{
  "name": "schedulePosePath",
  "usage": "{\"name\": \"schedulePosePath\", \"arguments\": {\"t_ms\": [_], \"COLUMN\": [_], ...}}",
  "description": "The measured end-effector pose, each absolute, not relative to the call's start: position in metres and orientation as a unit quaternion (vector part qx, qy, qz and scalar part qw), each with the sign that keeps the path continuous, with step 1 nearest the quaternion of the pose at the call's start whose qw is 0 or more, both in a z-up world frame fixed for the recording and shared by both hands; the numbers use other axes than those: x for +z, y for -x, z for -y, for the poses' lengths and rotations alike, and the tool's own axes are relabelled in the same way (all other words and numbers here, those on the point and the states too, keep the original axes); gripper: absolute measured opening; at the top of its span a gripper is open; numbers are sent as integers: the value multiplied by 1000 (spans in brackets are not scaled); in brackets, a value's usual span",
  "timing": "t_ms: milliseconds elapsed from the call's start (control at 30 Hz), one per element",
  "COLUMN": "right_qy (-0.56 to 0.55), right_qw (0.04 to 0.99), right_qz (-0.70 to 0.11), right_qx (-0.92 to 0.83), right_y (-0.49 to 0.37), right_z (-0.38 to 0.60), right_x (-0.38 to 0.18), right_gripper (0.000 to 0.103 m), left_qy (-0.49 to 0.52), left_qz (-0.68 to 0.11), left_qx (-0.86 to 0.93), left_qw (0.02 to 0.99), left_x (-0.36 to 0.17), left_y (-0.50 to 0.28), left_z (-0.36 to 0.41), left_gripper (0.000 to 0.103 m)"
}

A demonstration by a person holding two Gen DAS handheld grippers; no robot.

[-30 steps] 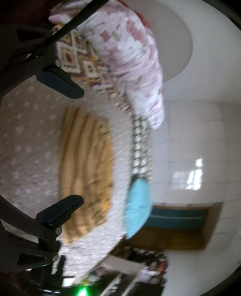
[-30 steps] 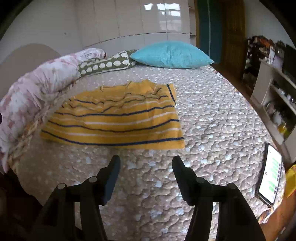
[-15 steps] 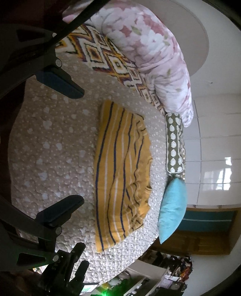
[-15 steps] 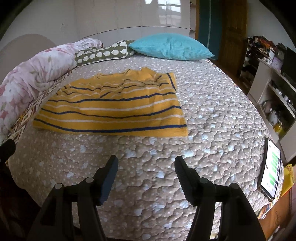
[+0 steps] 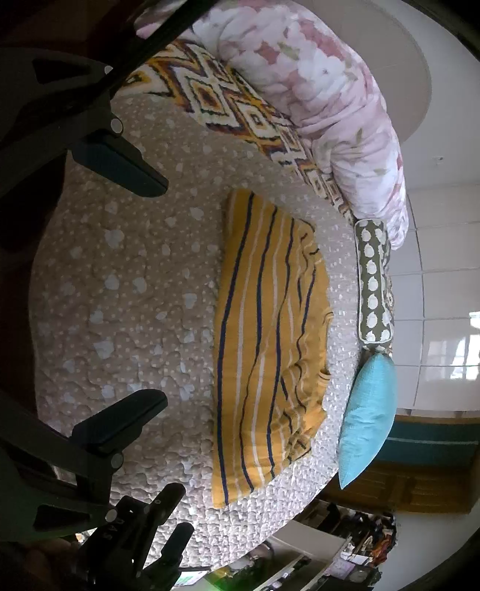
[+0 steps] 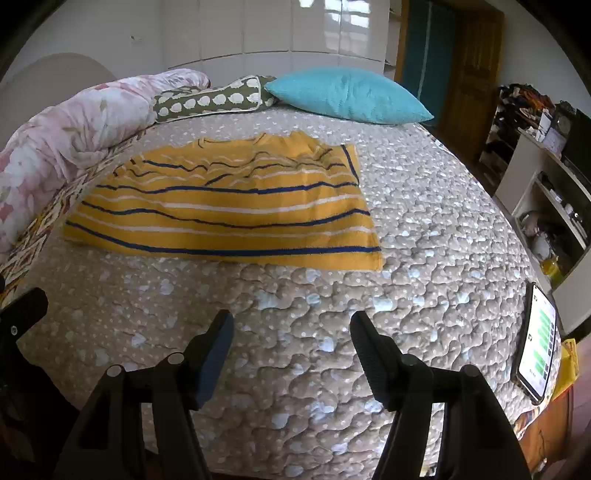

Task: Fold small clothes

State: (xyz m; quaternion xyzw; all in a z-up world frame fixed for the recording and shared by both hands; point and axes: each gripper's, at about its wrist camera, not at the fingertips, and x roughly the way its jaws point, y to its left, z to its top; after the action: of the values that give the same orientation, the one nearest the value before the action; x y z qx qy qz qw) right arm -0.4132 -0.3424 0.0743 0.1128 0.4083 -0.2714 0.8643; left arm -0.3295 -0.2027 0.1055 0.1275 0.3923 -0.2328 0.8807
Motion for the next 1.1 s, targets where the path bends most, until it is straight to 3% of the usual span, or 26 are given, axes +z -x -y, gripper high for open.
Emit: {"name": "schedulePosePath", "arguments": {"t_ms": [1100], "right_qy": [-121], "right_qw": [842], "right_qz": [-430], "right_qx": [-302], "right_y": [415], "right_z": [356], "right_x": [61], "right_gripper": [73], "left_qy": [-125], "left_qz": [-429], "left_qx": [-250], "left_qw": [859], "left_x": [90], "left_y": [329], "left_z": [210], "left_gripper": [103]}}
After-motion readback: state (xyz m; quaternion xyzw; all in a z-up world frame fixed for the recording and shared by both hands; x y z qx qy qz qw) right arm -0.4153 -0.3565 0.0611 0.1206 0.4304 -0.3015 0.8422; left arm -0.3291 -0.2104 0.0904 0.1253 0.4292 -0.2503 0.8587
